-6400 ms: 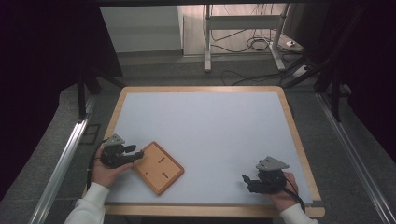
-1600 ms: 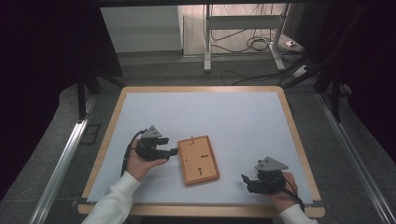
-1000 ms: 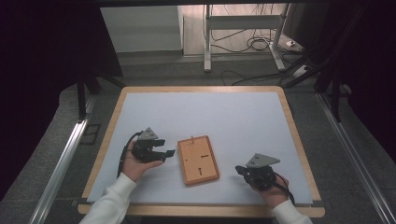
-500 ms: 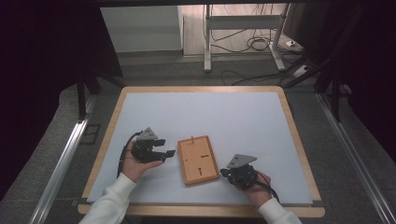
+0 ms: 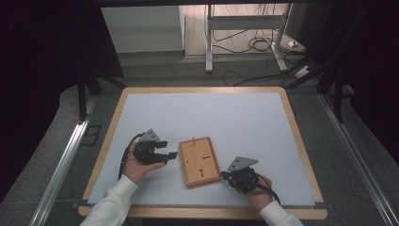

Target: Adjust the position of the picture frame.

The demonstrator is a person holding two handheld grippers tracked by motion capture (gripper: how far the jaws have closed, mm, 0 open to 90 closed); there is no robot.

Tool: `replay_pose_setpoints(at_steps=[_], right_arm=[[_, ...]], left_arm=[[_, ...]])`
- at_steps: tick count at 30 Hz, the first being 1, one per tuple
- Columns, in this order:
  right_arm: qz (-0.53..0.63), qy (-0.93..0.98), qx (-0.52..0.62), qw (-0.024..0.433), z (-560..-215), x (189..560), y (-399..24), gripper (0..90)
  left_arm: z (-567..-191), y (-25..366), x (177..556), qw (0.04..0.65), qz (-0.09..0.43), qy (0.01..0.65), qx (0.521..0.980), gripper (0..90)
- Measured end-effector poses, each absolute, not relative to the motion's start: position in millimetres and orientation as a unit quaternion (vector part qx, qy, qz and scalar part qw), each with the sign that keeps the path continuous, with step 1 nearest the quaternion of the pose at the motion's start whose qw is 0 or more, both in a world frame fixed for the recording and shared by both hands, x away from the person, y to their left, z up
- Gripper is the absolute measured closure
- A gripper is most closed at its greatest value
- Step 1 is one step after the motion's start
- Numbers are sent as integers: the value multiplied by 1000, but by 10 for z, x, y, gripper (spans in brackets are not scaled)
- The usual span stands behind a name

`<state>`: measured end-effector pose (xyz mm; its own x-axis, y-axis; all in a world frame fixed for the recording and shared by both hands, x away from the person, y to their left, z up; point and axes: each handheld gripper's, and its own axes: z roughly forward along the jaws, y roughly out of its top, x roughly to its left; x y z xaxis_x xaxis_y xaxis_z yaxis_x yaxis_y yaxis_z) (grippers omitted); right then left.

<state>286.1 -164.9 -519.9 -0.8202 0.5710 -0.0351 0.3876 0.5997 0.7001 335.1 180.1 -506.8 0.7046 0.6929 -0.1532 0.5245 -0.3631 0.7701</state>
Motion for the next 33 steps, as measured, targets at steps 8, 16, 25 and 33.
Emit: replay_pose_setpoints(at_steps=[8, 16, 25, 33], right_arm=[[362, 882, 273, 130, -5178, 2815, -1634, 900], [366, 882, 273, 118, -5181, 2779, -1603, 900], [372, 886, 257, 106, -5183, 2712, -1514, 900], [378, 887, 248, 98, -5195, 2670, -1447, 900]], left_arm=[[-5079, 1788, 3351, 425, 95, 373, 819, 328], [-5099, 1774, 3352, 423, 93, 374, 820, 326], [-5102, 1774, 3353, 423, 93, 373, 821, 325], [-5101, 1772, 3352, 423, 92, 374, 820, 324]])
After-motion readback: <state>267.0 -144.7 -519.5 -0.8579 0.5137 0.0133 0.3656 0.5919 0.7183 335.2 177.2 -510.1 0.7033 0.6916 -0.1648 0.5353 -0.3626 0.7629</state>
